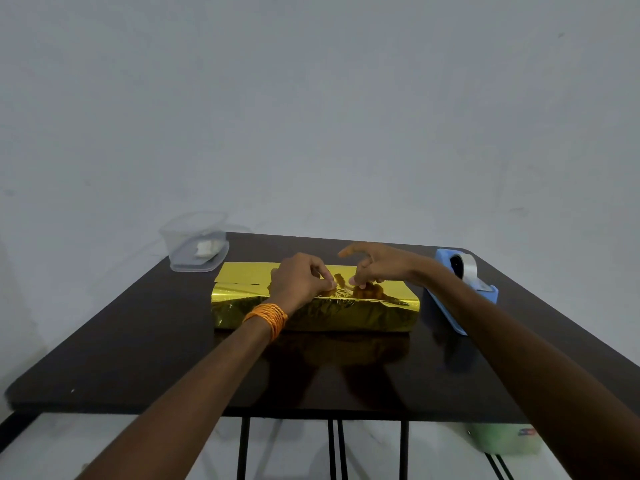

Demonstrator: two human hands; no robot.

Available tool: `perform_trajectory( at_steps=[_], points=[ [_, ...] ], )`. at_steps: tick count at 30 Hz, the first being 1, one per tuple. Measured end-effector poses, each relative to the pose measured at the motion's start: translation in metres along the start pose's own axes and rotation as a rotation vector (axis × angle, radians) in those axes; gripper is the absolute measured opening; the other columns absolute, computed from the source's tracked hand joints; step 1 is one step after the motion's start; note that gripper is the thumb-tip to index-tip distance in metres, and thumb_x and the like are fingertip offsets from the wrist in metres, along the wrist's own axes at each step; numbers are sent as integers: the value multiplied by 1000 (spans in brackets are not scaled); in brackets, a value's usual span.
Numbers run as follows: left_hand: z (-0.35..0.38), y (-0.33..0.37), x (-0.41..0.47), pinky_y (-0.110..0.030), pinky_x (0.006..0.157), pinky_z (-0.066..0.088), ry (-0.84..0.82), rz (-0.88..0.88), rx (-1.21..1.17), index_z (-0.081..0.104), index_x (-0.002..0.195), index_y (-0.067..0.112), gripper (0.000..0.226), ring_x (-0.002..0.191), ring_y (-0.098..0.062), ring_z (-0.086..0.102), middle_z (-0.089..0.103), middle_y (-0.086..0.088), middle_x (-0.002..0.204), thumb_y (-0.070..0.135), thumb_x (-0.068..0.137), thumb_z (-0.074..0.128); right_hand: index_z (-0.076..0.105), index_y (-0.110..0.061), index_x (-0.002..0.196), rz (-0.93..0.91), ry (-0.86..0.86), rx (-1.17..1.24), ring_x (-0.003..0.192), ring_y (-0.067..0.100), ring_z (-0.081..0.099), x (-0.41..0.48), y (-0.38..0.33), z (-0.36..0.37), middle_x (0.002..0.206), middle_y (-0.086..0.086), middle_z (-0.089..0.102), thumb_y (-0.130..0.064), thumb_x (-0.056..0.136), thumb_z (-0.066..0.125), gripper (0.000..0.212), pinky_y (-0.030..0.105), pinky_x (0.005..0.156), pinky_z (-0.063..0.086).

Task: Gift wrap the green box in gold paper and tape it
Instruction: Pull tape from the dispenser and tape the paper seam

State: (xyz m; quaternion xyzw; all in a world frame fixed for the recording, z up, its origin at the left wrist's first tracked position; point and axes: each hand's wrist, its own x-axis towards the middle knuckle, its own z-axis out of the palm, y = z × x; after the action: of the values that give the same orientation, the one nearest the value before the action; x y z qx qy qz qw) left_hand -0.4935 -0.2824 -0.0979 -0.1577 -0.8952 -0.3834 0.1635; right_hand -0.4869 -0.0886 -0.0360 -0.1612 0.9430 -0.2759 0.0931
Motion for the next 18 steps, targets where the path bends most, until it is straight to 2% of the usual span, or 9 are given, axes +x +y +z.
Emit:
perform_trajectory(
  at_steps=[4,9,12,13,16,18],
  points=[
    [0,0,-2,-49,85,51,3,6,-2,75,75,30,9,84,-12,61,67,10,77,37,76,81,35,-14,150,26,-26,-71,80,8,62,6,1,2,75,-1,67,-11,91,68,67,21,74,42],
    [0,1,-1,-47,84,51,-2,11,13,74,73,32,11,83,-13,61,67,10,77,39,76,81,36,-16,149,45,-11,-161,72,4,62,11,-1,2,75,-7,66,-15,88,72,70,21,71,42],
    [0,1,-2,-43,83,51,-4,9,13,75,76,30,10,83,-11,60,67,10,78,38,77,80,37,-20,149,102,11,-202,85,9,62,13,1,-1,86,-9,66,-26,86,76,75,27,82,44],
    [0,1,-1,-42,82,51,-5,12,15,76,77,29,10,83,-11,59,66,10,78,38,77,80,37,-20,149,137,14,-199,87,11,62,13,4,-2,87,-6,67,-28,86,76,75,28,80,46],
    [1,-1,-1,-41,82,49,-8,16,6,76,80,27,11,82,-10,58,65,11,78,37,78,80,37,-17,148,218,48,-171,73,8,59,4,10,-5,79,-3,62,-26,90,73,69,21,61,43],
    [1,-2,-2,-41,83,48,-8,15,8,76,79,28,11,84,-11,59,65,11,79,37,77,80,38,-14,147,239,61,-183,69,8,57,-4,14,-5,82,-1,61,-22,94,68,61,19,59,42]
  ],
)
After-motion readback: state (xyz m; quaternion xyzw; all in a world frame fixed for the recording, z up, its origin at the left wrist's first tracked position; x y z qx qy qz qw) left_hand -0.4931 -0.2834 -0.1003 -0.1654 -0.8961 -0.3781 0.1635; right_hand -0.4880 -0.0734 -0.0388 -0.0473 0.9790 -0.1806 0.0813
